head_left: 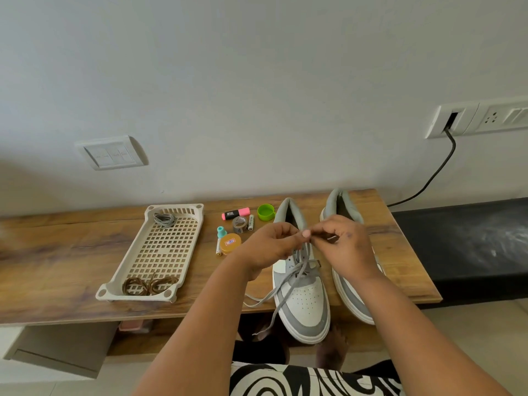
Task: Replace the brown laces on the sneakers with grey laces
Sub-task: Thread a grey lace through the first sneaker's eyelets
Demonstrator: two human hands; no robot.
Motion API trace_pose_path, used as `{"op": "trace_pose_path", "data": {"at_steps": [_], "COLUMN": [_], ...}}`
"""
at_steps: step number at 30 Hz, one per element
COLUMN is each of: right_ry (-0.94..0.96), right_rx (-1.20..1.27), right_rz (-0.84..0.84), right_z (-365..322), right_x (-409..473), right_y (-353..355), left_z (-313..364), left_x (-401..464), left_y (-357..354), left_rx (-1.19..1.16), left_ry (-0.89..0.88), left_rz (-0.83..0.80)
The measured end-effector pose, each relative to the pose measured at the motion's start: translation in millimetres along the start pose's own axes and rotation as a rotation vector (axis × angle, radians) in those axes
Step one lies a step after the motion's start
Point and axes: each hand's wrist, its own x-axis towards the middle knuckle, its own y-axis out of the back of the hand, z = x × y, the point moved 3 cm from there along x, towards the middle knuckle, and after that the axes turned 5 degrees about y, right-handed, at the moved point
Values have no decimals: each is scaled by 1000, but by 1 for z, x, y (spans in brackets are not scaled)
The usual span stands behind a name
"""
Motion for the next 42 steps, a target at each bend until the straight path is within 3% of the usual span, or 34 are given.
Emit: {"op": "trace_pose_path", "data": {"at_steps": [4,10,13,16,19,24,28,31,33,37,40,42], "right_ry": [25,-71,-195,-354,-464,-378,-188,-410,-472,-220,-79,-179], "right_rx": [-8,72,-18,-258,-249,115,-147,-299,-411,-302,-388,-418], "right_rz": [11,69,118,181,5,-404,-260,-100,-132,-342,-294,-261], "right_z": [-2,3,11,28,37,9,13,33,38,5,-5,4], "right_x": [-3,-4,-5,-7,-7,-6,-5,-5,-7,-6,-4,-2], "right_y": [-3,-6,0,15,18,-13,-13,12,20,-6,-18,-10], "left_z": [-6,-6,-3,-1,-4,-2,1,-1,-3,-1,5,4], "left_x": [5,5,2,0,-1,0,-2,-4,-4,-2,-2,-3], "left_y": [0,-5,0,14,20,13,15,26,29,15,10,17], "left_rx": [81,6,-13,2,12,41,27,12,9,67,69,41], "left_ry": [-3,34,12,21,27,19,-7,7,15,29,6,-2], "left_rz": [53,-51,-76,-5,71,72,89,122,131,66,49,87]}}
